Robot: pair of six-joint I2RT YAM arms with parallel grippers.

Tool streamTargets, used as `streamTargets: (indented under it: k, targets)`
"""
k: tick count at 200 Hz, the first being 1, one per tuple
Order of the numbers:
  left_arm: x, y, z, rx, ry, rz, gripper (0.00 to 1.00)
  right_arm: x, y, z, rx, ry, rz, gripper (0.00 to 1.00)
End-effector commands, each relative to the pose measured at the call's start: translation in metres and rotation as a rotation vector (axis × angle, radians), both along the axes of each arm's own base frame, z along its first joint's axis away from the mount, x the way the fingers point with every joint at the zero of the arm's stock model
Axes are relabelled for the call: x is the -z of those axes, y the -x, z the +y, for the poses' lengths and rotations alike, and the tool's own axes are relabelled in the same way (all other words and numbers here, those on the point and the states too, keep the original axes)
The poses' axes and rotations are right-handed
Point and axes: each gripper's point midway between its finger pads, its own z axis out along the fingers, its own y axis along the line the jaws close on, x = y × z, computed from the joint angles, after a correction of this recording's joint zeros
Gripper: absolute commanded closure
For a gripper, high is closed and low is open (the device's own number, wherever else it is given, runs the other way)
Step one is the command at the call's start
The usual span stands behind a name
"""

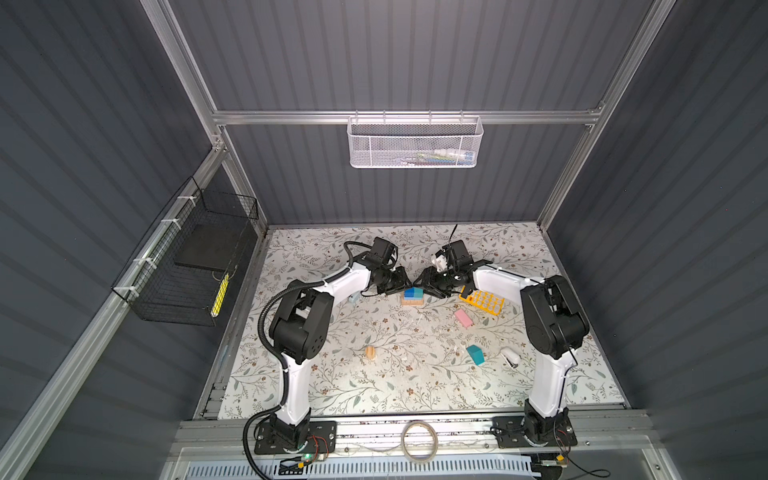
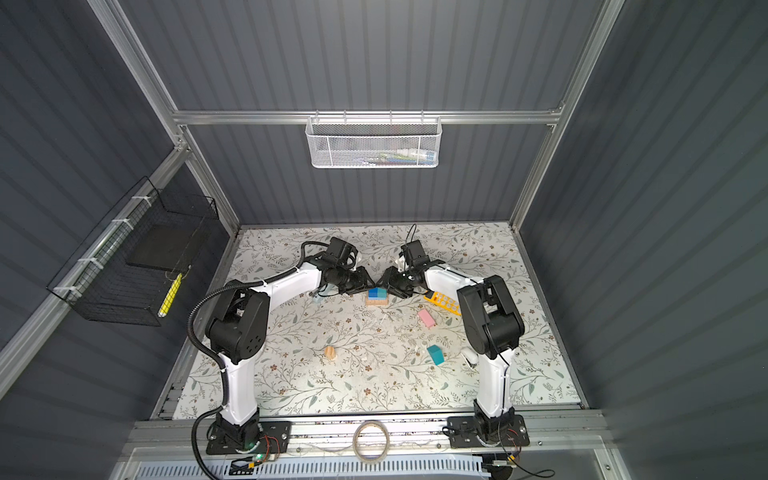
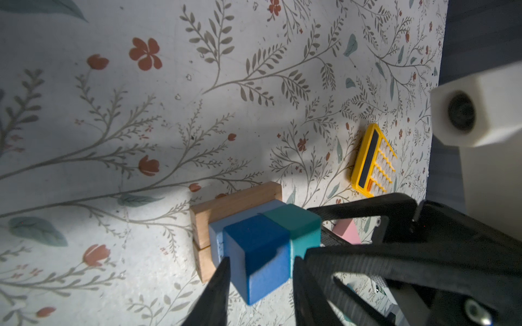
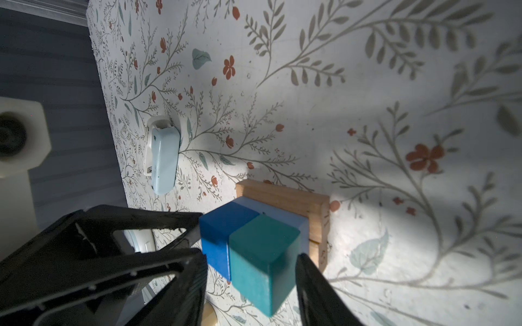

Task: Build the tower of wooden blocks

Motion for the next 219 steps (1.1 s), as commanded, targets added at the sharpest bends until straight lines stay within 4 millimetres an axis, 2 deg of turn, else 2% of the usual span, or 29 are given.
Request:
streamTargets:
  k: [1, 49, 219]
  targets:
    - [-0.0140, 0.0048, 0.0006, 0.003, 0.000, -0.011, 0.63, 0.0024, -0.0025, 0.0018, -0.011, 0.017, -0.001, 0.50]
    - [-0.0167, 0.0049, 0.0018, 0.002, -0.003, -0.016, 0.65, 0.0048, -0.0030, 0.0022, -0.011, 0.021, 0.006, 0.55]
    - [-0.0203, -0.0003, -0.0012, -0.002, 0.002, -0.024, 0.68, 0.0040, 0.0010, 0.0007, -0.010, 0.018, 0.009, 0.56]
